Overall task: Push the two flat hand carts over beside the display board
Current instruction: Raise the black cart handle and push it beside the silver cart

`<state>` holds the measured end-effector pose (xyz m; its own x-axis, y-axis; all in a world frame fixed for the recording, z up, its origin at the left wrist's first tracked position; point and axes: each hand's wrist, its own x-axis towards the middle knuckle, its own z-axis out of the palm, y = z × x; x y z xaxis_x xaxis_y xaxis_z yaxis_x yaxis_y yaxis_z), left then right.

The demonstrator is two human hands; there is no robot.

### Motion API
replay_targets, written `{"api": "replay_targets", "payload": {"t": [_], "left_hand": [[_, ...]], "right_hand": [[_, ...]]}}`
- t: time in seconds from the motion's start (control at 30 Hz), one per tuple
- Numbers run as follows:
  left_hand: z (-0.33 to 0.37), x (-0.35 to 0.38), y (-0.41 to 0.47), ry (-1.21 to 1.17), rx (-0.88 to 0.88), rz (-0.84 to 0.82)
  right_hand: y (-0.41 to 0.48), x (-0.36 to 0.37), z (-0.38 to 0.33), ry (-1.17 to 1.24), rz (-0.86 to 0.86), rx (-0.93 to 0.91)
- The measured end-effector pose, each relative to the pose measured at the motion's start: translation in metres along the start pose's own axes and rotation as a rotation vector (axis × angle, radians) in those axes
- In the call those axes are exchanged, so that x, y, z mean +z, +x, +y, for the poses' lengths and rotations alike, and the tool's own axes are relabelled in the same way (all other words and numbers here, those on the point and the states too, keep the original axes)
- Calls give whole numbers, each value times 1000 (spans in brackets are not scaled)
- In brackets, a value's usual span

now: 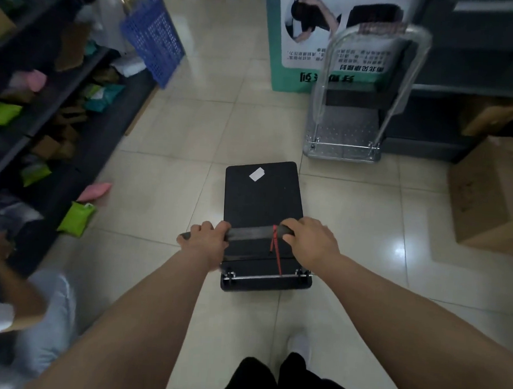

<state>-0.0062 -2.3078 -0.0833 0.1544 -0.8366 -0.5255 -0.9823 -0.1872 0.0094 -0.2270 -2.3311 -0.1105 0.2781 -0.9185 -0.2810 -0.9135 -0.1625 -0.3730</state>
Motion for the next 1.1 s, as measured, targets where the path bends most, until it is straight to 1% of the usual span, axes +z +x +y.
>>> {"api": "replay_targets", "payload": {"t": [0.27,0.4,0.6,0.8,1.1], "left_hand": [[24,-35,55,-22,15,-21],[18,-62,98,-6,42,-58],[-1,-108,178,63,85,-11],[-19,-153,253,111,113,-7],[-13,-207,345,118,132,5]], "right_hand": [[66,-34,19,25,-49,56],[109,-45,17,11,-8,64],[189,-61,-3,19,-13,115],[262,-74,-25,60,2,186],[359,-105,-22,75,25,209]]}}
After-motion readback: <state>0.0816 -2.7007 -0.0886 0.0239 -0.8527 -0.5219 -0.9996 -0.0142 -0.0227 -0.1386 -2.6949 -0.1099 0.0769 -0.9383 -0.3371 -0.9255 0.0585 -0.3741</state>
